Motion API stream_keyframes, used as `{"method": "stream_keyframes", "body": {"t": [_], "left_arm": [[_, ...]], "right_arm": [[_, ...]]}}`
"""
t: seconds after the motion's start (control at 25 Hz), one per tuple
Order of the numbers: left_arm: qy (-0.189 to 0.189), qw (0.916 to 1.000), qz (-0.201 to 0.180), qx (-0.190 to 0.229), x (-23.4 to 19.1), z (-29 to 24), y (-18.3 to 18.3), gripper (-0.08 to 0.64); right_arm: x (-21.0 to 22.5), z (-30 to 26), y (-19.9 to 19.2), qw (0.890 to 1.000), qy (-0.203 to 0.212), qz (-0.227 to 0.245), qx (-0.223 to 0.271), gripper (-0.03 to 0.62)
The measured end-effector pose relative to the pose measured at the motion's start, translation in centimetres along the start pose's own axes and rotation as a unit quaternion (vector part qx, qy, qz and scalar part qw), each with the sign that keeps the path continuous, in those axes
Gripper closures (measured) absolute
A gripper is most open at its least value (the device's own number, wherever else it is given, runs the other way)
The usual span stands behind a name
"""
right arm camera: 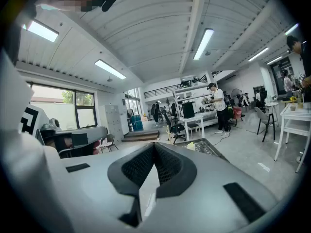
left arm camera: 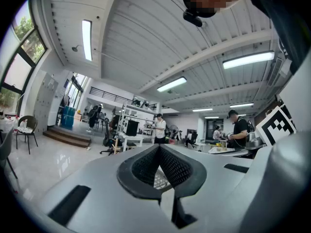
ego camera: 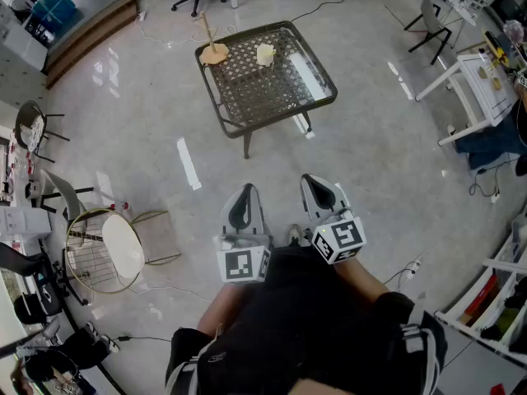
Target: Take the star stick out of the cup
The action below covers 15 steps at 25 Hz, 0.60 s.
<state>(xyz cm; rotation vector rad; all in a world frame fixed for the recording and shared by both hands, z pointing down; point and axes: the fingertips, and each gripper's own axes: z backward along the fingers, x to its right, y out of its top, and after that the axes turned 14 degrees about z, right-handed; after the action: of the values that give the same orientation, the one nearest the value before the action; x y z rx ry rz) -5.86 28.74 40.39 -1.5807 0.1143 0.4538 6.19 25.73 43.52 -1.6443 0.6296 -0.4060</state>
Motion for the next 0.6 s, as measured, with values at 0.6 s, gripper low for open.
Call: {"method": "stream_keyframes", "body": {"t": [0.6], "left_arm": [[-0.028,0.9995,0.000,-0.013,-5.5,-1.0,1.7,0.545]], "right_arm": [[-2.6,-4.6,1.5,0.999,-0.038,-0.024,0.018,0.583]]}}
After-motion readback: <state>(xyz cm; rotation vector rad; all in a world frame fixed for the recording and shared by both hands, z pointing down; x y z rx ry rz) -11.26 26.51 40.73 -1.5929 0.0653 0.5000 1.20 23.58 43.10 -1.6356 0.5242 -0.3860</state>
